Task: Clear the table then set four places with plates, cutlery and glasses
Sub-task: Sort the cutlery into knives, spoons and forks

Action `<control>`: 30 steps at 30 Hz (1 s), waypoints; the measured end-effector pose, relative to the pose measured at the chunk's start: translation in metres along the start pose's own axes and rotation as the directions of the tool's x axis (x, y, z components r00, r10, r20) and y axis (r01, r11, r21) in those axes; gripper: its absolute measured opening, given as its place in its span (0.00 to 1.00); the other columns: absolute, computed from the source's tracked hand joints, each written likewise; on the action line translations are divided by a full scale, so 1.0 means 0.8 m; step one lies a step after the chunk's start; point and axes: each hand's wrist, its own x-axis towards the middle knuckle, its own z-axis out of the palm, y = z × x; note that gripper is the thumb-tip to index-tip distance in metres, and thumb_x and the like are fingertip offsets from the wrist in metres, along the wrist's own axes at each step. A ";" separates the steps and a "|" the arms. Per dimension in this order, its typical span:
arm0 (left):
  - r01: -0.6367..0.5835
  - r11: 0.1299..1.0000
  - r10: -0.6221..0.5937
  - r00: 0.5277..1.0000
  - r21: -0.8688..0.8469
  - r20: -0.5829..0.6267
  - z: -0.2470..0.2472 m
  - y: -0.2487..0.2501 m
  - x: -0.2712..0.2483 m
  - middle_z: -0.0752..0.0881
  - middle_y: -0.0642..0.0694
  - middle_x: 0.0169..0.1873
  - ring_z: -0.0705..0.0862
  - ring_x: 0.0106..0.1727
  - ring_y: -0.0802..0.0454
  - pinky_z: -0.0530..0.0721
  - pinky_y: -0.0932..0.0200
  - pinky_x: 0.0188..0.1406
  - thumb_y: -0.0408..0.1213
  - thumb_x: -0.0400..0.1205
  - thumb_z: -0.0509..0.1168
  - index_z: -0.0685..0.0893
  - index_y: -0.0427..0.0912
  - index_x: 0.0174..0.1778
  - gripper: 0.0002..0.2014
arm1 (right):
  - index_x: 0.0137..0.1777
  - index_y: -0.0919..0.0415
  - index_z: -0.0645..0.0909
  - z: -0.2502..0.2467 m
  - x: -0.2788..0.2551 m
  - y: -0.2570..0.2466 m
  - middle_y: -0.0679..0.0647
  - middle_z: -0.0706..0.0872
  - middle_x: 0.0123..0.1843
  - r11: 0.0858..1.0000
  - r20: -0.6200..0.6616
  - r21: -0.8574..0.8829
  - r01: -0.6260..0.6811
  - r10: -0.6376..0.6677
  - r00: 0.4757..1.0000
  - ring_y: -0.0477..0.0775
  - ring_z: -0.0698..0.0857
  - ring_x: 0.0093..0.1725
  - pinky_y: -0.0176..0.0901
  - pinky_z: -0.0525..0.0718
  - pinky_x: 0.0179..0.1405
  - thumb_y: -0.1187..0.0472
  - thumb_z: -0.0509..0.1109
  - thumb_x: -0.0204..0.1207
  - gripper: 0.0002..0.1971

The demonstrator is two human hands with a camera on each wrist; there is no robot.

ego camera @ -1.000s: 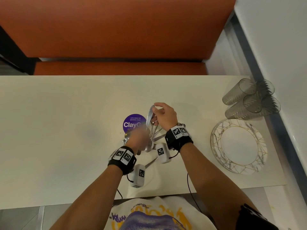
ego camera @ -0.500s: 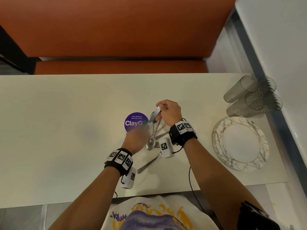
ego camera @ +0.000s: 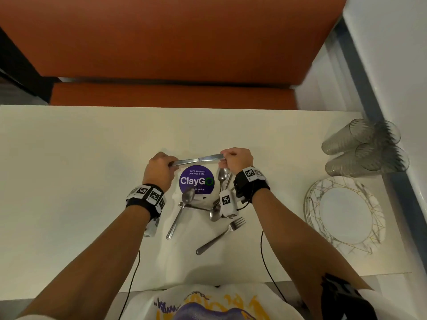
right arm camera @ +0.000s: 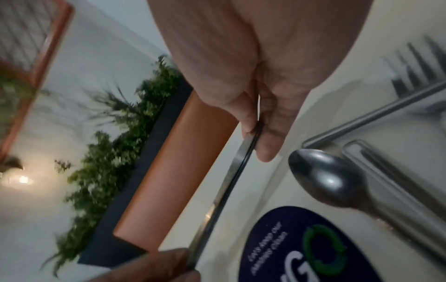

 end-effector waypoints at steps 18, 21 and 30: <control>-0.042 0.998 0.039 0.997 0.043 0.062 0.027 -0.021 0.029 0.86 0.42 0.50 0.79 0.56 0.41 0.86 0.44 0.47 0.30 0.83 0.74 0.93 0.38 0.56 0.07 | 0.49 0.64 0.88 0.004 0.042 0.043 0.57 0.83 0.49 0.617 0.362 -0.583 0.528 -0.383 0.850 0.57 0.81 0.50 0.47 0.81 0.53 0.66 0.78 0.74 0.05; -0.027 1.000 0.026 0.997 0.014 0.075 0.032 -0.017 0.029 0.85 0.44 0.51 0.79 0.58 0.44 0.85 0.47 0.50 0.30 0.83 0.73 0.92 0.38 0.55 0.07 | 0.49 0.63 0.89 -0.003 0.044 0.048 0.57 0.83 0.49 0.621 0.355 -0.585 0.522 -0.382 0.853 0.56 0.80 0.50 0.47 0.81 0.53 0.65 0.79 0.73 0.06; 0.015 1.000 -0.014 0.997 -0.012 0.076 0.031 -0.018 0.032 0.86 0.43 0.54 0.79 0.60 0.43 0.80 0.55 0.54 0.27 0.81 0.75 0.93 0.36 0.57 0.09 | 0.46 0.62 0.88 0.005 0.047 0.045 0.55 0.83 0.47 0.583 0.364 -0.617 0.529 -0.384 0.848 0.57 0.79 0.53 0.45 0.78 0.51 0.67 0.76 0.75 0.02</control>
